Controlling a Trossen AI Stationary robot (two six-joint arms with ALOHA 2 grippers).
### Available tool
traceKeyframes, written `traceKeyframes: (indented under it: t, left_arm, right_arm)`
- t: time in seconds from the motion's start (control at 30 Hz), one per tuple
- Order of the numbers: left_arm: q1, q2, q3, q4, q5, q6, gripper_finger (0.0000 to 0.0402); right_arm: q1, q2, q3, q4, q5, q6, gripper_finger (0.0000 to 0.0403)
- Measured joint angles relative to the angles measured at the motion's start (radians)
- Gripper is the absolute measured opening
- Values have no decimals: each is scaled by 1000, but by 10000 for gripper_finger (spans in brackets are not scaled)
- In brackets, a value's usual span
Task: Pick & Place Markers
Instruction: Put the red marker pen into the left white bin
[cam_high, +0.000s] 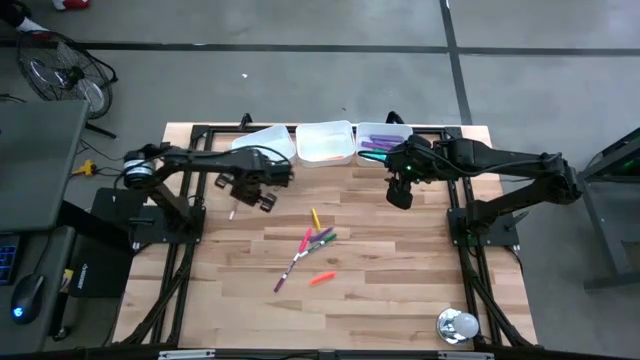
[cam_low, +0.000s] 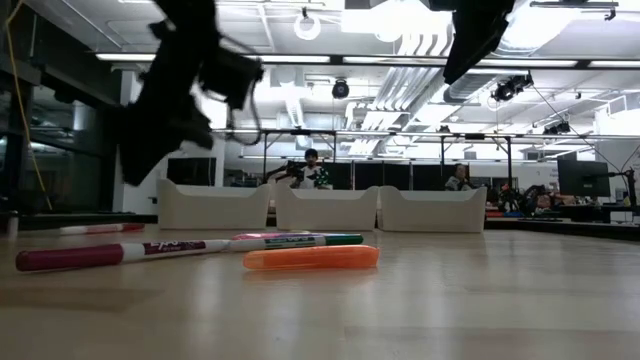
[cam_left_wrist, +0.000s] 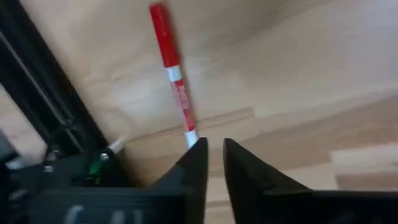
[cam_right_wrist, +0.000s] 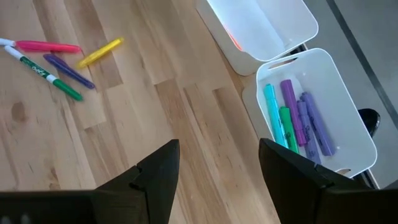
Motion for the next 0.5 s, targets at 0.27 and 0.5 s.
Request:
traceKeyframes:
  t: [0.27, 0.5]
  left_arm:
    - [130, -212, -324, 227, 65, -41, 180]
    - [256, -251, -509, 308, 51, -57, 228]
  right_arm:
    - [0, 0, 0, 1, 0, 19, 209]
    - [0, 0, 0, 10, 1, 22, 209]
